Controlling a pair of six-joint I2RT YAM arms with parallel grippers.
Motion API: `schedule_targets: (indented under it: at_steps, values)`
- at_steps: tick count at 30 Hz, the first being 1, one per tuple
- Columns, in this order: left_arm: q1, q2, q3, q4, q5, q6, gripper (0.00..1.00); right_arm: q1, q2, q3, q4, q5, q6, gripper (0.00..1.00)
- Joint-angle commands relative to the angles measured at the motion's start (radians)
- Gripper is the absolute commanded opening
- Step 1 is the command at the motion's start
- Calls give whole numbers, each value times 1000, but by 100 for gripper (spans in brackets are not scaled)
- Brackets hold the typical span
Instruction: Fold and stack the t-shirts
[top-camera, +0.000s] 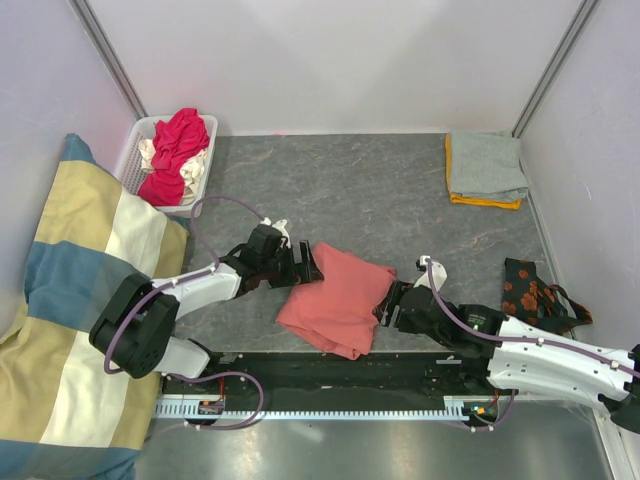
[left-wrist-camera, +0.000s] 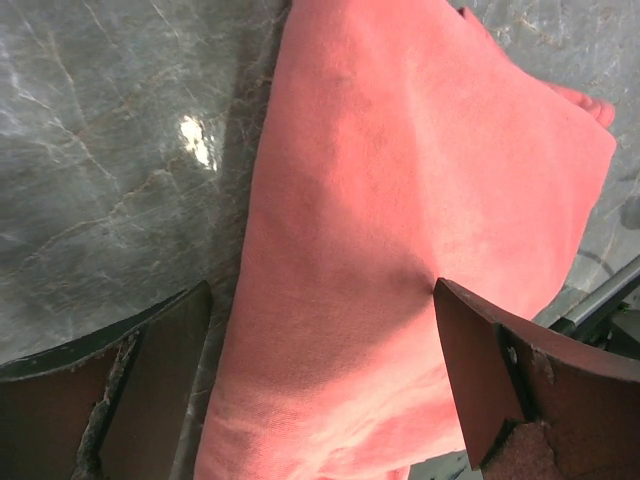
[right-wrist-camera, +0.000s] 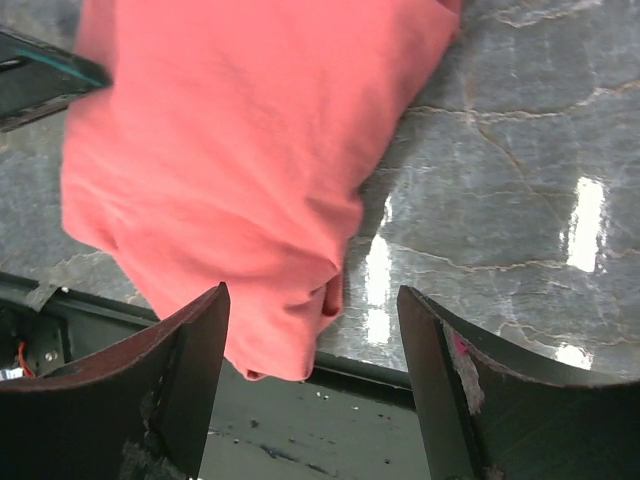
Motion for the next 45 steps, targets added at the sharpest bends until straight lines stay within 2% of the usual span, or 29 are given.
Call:
schedule_targets:
  at_steps: [1, 3, 5, 7, 10, 12, 17, 22, 28, 34, 45]
  values:
    - [-2, -40, 80, -105, -81, 72, 100, 6, -15, -9, -7, 43, 53, 77]
    - [-8, -104, 104, -174, -152, 98, 100, 6, -19, -9, -23, 62, 64, 77]
    - [-8, -153, 163, -307, -288, 117, 100, 6, -33, -7, -36, 82, 70, 77]
    - [-10, -223, 218, -374, -380, 155, 100, 6, -50, -4, -50, 96, 76, 77]
    - [-22, -276, 270, -429, -397, 203, 100, 6, -71, 13, -101, 136, 105, 77]
    - [-46, -272, 289, -442, -400, 213, 100, 6, -87, 51, -191, 212, 157, 77]
    - [-224, -155, 310, -437, -479, 210, 100, 5, -140, 186, -370, 389, 194, 79]
    - [-417, -46, 351, -426, -564, 196, 100, 6, -166, 290, -441, 510, 183, 79]
    - [-585, 61, 411, -443, -633, 175, 100, 6, -202, 358, -480, 537, 154, 79]
    - [-710, 112, 470, -458, -676, 127, 100, 6, -260, 343, -541, 530, 196, 79]
    - [-878, 337, 588, -488, -767, 65, 100, 6, -331, 341, -606, 527, 232, 79]
